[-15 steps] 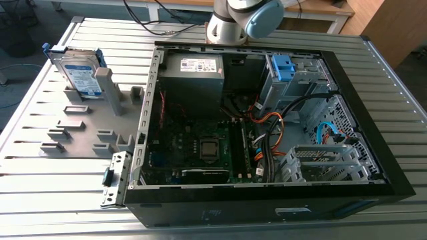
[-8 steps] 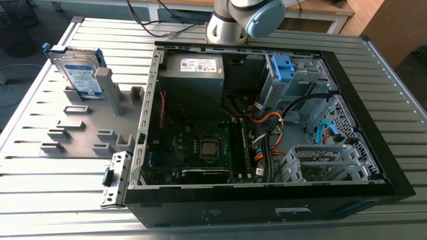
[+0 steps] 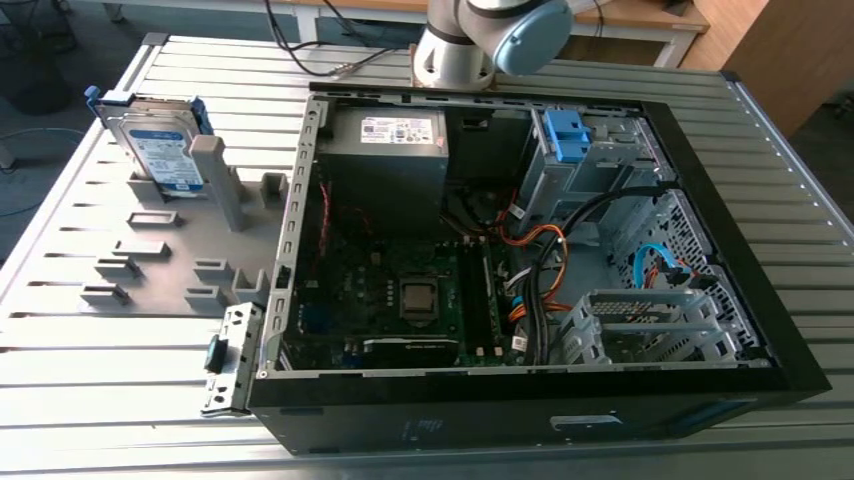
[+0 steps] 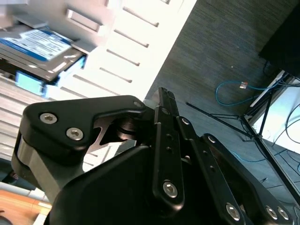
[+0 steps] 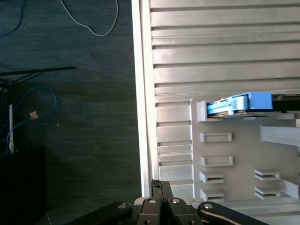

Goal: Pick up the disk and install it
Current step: 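Reach for the disk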

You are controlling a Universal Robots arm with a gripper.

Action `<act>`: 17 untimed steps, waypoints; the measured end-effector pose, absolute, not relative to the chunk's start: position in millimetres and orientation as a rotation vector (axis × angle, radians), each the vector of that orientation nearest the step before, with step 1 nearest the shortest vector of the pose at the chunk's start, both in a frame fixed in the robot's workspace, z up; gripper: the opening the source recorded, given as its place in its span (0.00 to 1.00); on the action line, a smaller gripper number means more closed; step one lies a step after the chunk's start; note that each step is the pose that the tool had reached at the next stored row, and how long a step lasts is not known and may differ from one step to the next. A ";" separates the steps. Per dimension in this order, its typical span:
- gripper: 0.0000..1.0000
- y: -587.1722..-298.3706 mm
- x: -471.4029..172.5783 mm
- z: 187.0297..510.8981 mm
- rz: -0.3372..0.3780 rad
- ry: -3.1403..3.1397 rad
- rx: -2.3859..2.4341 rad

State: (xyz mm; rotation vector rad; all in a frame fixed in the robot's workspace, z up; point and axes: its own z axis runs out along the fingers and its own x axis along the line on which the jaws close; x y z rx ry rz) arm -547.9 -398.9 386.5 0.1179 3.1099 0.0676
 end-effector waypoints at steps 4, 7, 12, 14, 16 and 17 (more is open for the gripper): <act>0.11 -398.9 -529.5 385.0 0.068 3.110 0.118; 0.11 -399.0 -516.0 384.2 0.068 3.110 0.118; 0.11 -398.9 -493.3 382.9 0.068 3.110 0.118; 0.11 -398.9 -484.3 382.3 0.068 3.110 0.118; 0.11 -399.0 -475.2 381.7 0.068 3.110 0.118; 0.11 -399.0 -470.8 381.4 0.068 3.110 0.118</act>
